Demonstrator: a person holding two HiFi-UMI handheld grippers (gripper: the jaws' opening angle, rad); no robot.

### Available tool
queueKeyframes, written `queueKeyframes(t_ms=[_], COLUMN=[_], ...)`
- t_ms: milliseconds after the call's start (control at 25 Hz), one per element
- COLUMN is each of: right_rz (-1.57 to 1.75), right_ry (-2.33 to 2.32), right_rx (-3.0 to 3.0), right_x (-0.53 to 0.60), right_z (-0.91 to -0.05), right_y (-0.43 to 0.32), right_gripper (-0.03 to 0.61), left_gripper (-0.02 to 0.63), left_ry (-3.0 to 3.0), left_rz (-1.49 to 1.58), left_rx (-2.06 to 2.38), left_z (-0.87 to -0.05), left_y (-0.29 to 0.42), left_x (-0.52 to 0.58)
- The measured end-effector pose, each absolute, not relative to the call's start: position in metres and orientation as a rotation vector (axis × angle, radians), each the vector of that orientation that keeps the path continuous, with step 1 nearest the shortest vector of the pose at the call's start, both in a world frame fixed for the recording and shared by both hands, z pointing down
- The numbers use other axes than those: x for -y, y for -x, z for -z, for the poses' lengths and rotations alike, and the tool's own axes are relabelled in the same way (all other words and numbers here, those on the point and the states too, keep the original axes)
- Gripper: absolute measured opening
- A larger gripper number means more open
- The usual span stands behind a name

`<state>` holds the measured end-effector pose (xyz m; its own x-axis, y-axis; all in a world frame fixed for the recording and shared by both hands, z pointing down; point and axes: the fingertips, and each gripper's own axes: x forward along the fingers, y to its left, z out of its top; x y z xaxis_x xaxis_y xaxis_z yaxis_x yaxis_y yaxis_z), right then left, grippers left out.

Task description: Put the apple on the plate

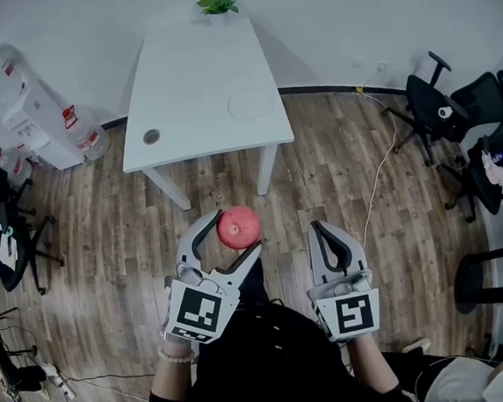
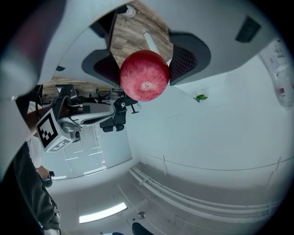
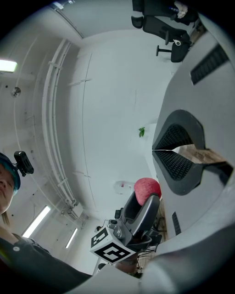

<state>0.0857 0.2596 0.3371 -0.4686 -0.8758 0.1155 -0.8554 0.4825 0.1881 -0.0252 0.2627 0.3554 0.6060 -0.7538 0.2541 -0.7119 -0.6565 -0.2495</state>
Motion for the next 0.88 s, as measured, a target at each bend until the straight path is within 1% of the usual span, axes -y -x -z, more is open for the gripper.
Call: queueKeyframes(t_ms=[400, 880], right_rz=[0.144, 0.128], right_ry=[-1.505, -1.527], right_rx=[2.496, 2.464], right_x=[-0.2, -0.099], right_z=[-0.336, -0.333], right_y=[-0.097, -0.097], right_gripper=[0.041, 0.041], left_gripper=[0.348, 0.348], left_ry=[2.742, 2.744], left_rz=[0.501, 0.512], left_rx=[-1.216, -1.188], left_z=[-0.354, -0.35], left_y=[0.006, 0.01], left_x=[-0.2, -0.097])
